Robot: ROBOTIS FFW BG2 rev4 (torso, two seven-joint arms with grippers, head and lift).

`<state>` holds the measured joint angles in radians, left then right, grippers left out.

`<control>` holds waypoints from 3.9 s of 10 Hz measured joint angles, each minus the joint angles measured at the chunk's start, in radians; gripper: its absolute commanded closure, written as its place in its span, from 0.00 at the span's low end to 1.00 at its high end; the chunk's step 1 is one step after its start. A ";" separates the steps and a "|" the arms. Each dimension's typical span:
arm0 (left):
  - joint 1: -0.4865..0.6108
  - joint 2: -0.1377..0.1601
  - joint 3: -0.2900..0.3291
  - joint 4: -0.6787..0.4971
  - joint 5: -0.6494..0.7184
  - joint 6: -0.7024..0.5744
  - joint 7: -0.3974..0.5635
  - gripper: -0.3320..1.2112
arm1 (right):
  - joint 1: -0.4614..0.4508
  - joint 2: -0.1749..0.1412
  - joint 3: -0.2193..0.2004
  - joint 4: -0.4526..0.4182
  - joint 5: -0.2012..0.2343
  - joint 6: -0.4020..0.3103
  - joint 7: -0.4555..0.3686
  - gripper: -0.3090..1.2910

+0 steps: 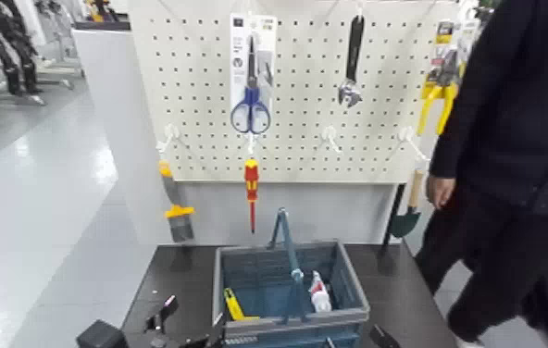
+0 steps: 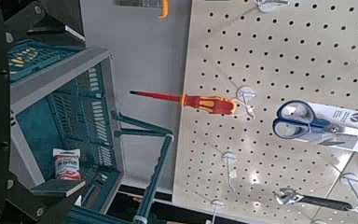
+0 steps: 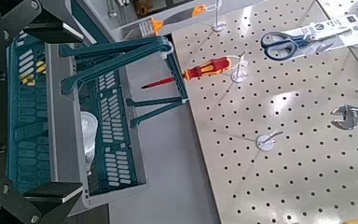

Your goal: Put the blue scissors into the crate.

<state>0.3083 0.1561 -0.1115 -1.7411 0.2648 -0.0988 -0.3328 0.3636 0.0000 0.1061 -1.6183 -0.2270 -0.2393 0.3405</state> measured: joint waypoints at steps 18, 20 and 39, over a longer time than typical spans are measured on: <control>-0.357 0.001 0.114 -0.011 0.028 0.357 -0.300 0.27 | -0.003 0.000 0.004 0.004 0.002 -0.003 0.000 0.27; -0.427 0.007 0.119 0.015 0.027 0.367 -0.342 0.26 | -0.006 0.000 0.008 0.005 0.000 -0.003 0.000 0.27; -1.069 0.017 -0.042 0.584 0.052 0.186 -0.586 0.26 | -0.034 0.000 0.025 0.017 -0.012 0.000 0.035 0.27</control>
<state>-0.7603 0.1734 -0.1540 -1.1567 0.3164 0.0872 -0.9191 0.3295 0.0000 0.1309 -1.6018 -0.2391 -0.2392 0.3751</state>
